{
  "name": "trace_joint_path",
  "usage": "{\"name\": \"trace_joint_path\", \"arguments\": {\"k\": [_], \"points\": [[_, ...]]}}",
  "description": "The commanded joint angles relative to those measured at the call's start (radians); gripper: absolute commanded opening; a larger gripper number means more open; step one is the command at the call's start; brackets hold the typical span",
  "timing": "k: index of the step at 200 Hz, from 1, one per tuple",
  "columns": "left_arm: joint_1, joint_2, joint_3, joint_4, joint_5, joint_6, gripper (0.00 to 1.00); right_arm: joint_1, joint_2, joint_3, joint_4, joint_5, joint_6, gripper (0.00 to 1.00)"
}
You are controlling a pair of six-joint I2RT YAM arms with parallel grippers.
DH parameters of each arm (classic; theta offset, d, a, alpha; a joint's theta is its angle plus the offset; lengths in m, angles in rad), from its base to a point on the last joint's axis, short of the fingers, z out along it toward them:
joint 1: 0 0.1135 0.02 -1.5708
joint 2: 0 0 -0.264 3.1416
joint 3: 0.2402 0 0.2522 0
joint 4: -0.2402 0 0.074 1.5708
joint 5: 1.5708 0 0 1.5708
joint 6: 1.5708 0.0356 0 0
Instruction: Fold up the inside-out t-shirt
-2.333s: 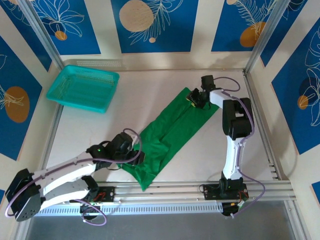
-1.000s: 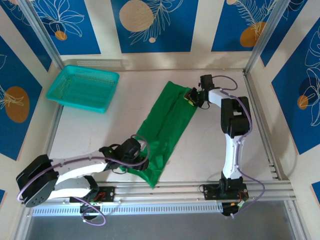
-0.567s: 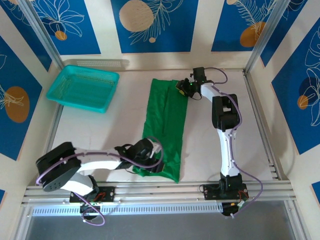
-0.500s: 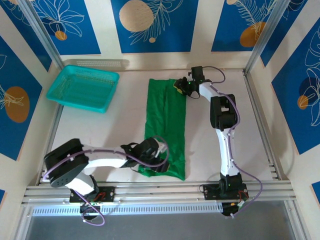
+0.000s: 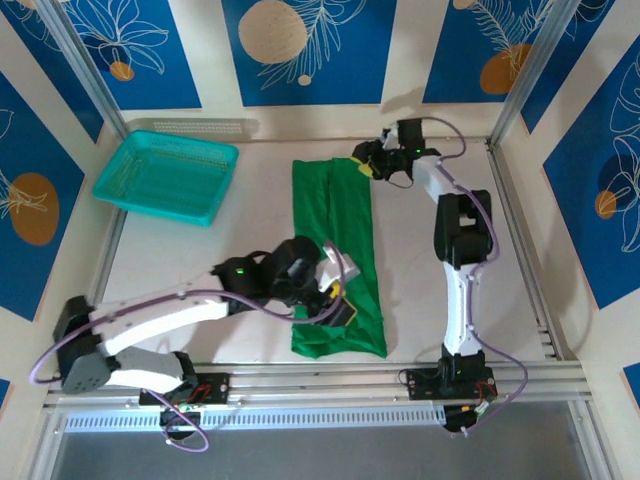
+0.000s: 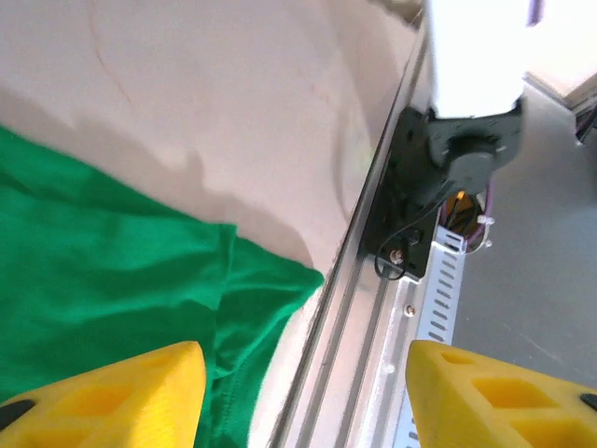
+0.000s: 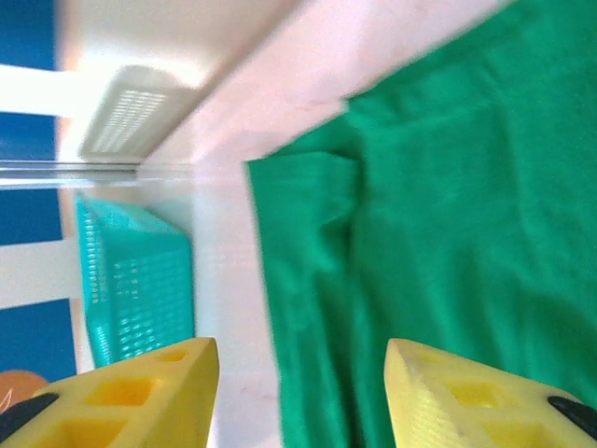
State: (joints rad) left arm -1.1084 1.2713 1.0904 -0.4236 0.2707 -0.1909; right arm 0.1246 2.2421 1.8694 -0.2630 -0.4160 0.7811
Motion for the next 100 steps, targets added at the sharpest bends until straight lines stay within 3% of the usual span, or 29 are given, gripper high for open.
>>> {"name": "trace_joint_path", "arguments": {"k": [1, 25, 41, 64, 76, 90, 100], "points": [[0.013, -0.098, 0.016, -0.253, -0.086, 0.307, 0.62, -0.016, -0.297, -0.064, -0.065, 0.070, -0.178, 0.53], [0.035, -0.183, -0.020, -0.273, -0.086, 0.529, 0.83, -0.001, -0.558, -0.241, -0.060, 0.198, -0.390, 0.57], [0.035, -0.222, -0.099, -0.225, -0.130, 0.654, 0.97, 0.009, -0.719, -0.381, -0.016, 0.181, -0.533, 0.59], [0.044, -0.275, -0.252, -0.114, -0.035, 0.866, 0.99, 0.017, -0.912, -0.595, 0.010, -0.151, -0.930, 0.60], [0.063, -0.262, -0.279, -0.100, 0.047, 0.883, 0.99, 0.036, -1.011, -0.717, -0.024, -0.241, -1.109, 0.69], [0.100, -0.216, -0.281, -0.134, 0.201, 0.860, 0.99, 0.056, -1.107, -0.818, -0.176, -0.293, -1.266, 0.79], [0.104, -0.187, -0.294, -0.171, 0.246, 0.906, 0.99, 0.062, -1.151, -0.852, -0.395, -0.361, -1.453, 0.80]]}}
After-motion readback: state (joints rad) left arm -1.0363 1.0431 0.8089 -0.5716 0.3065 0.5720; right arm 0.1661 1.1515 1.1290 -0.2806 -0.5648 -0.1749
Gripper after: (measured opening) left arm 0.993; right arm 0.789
